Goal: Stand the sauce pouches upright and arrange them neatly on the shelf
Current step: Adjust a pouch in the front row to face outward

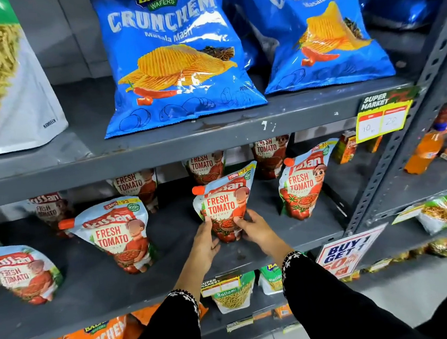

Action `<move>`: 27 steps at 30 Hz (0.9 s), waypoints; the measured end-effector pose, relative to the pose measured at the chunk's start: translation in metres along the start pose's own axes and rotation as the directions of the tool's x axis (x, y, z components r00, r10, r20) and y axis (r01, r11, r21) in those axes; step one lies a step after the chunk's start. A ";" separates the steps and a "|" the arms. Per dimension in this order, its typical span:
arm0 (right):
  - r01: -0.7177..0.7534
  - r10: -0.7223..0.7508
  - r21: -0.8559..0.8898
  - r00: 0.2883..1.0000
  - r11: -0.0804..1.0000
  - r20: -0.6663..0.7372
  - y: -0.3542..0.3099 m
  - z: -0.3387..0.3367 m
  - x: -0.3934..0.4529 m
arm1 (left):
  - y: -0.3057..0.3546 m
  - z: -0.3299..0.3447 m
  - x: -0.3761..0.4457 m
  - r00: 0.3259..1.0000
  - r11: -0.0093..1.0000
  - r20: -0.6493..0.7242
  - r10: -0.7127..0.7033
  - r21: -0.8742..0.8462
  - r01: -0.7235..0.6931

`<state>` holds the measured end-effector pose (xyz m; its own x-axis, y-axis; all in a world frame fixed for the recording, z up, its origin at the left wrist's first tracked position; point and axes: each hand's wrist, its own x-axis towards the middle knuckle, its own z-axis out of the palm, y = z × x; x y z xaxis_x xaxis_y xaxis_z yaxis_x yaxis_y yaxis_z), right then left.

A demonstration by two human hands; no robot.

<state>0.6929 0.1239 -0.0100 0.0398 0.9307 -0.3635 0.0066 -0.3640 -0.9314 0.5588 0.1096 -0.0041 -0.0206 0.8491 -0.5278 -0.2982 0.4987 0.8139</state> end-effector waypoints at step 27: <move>0.049 -0.056 -0.115 0.997 0.992 -0.057 0.001 0.006 -0.012 | 0.008 0.005 -0.013 0.998 1.000 -0.056 -0.008 0.018 0.009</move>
<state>0.6867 0.1125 -0.0067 0.0960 0.9461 -0.3094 0.1230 -0.3197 -0.9395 0.5612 0.1036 0.0098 -0.0711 0.8339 -0.5473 -0.2809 0.5098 0.8132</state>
